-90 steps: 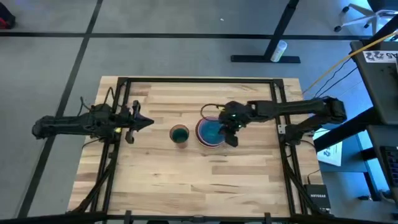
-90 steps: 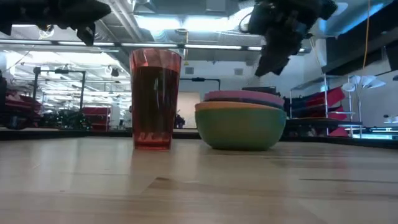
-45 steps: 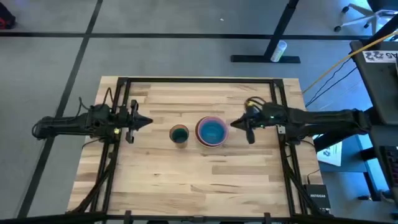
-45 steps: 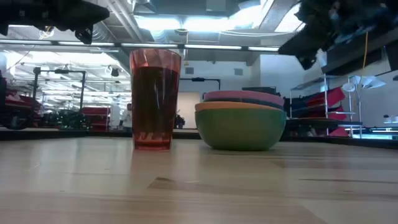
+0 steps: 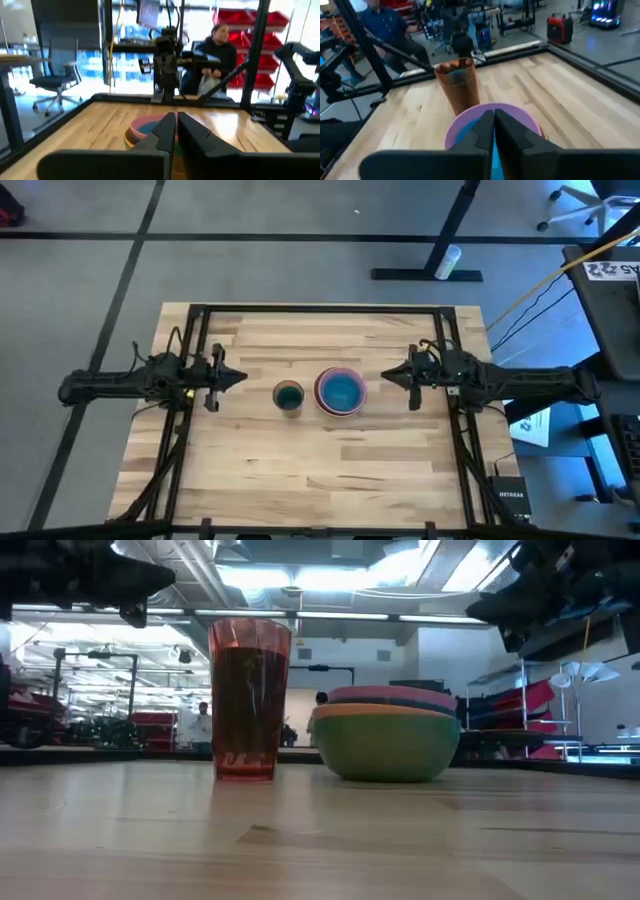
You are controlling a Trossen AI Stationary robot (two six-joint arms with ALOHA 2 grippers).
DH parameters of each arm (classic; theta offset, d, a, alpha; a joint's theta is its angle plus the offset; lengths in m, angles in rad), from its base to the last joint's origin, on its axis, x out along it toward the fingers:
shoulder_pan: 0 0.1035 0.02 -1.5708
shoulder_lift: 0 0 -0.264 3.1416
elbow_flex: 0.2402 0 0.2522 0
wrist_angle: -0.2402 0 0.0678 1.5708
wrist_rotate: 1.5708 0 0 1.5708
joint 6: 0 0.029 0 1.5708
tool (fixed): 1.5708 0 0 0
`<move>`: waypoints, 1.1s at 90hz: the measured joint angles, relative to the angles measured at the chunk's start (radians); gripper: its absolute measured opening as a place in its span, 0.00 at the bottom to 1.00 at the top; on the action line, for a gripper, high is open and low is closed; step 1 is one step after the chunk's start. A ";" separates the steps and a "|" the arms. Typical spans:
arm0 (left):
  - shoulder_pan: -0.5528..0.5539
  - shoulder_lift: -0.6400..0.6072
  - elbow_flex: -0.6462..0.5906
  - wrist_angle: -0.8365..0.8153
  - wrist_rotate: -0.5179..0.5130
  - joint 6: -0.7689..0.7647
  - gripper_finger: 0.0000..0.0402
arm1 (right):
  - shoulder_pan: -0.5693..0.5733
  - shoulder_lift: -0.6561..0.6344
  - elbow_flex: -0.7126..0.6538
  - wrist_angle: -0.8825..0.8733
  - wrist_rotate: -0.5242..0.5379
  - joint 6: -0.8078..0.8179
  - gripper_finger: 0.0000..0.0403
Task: Nest bowls inside each other
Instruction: Return to Home Position
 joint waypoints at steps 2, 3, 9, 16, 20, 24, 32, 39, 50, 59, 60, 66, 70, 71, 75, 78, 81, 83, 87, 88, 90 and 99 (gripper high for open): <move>0.004 -0.011 -0.014 0.015 0.000 -0.005 0.00 | 0.000 -0.007 -0.006 0.002 0.000 0.000 0.00; 0.007 -0.016 -0.020 0.020 0.000 -0.009 0.00 | 0.000 -0.010 -0.008 0.004 0.000 0.000 0.00; 0.020 -0.045 -0.050 0.034 0.000 -0.024 0.00 | 0.000 -0.031 -0.024 0.039 0.000 0.000 0.00; 0.035 -0.077 -0.078 0.041 0.000 -0.034 0.00 | 0.000 -0.062 -0.053 0.062 0.004 -0.008 0.00; 0.042 -0.091 -0.086 0.037 0.000 -0.044 0.00 | 0.000 -0.084 -0.071 0.069 0.011 -0.008 0.00; 0.051 -0.103 -0.086 0.026 0.006 -0.045 0.00 | 0.000 -0.110 -0.097 0.088 0.015 -0.008 0.00; 0.069 -0.114 -0.086 0.016 0.034 -0.045 0.00 | 0.000 -0.168 -0.146 0.153 0.018 -0.007 0.00; 0.083 -0.116 -0.086 0.009 0.051 -0.048 0.00 | 0.000 -0.222 -0.185 0.185 0.026 -0.002 0.00; 0.101 -0.116 -0.086 -0.004 0.070 -0.049 0.00 | 0.000 -0.303 -0.225 0.192 0.029 0.006 0.00; 0.112 -0.116 -0.086 -0.029 0.078 -0.054 0.00 | 0.000 -0.357 -0.241 0.180 0.030 0.008 0.00; 0.112 -0.116 -0.086 -0.033 0.079 -0.055 0.00 | 0.000 -0.362 -0.242 0.176 0.030 0.008 0.00; 0.117 -0.116 -0.086 -0.058 0.079 -0.065 0.00 | 0.000 -0.388 -0.246 0.141 0.037 0.008 0.00; 0.118 -0.116 -0.086 -0.066 0.079 -0.073 0.00 | 0.000 -0.403 -0.246 0.119 0.039 0.008 0.00; 0.118 -0.116 -0.086 -0.069 0.079 -0.074 0.00 | 0.000 -0.407 -0.246 0.114 0.039 0.009 0.00; 0.118 -0.116 -0.086 -0.080 0.079 -0.075 0.00 | 0.000 -0.419 -0.246 0.095 0.039 0.010 0.00; 0.118 -0.116 -0.086 -0.087 0.079 -0.075 0.00 | 0.000 -0.428 -0.246 0.078 0.039 0.012 0.00; 0.118 -0.116 -0.086 -0.095 0.079 -0.075 0.00 | 0.000 -0.436 -0.246 0.063 0.040 0.012 0.00; 0.118 -0.116 -0.086 -0.098 0.079 -0.075 0.00 | 0.000 -0.441 -0.246 0.056 0.045 0.012 0.00; 0.118 -0.115 -0.086 -0.104 0.079 -0.075 0.00 | 0.000 -0.451 -0.246 0.040 0.054 0.012 0.00; 0.118 -0.115 -0.086 -0.105 0.079 -0.075 0.00 | 0.000 -0.453 -0.246 0.035 0.054 0.012 0.00; 0.118 -0.116 -0.086 -0.107 0.079 -0.075 0.00 | 0.000 -0.458 -0.246 0.026 0.055 0.012 0.00; 0.118 -0.115 -0.086 -0.134 0.079 -0.074 0.00 | 0.000 -0.477 -0.246 -0.016 0.055 0.012 0.00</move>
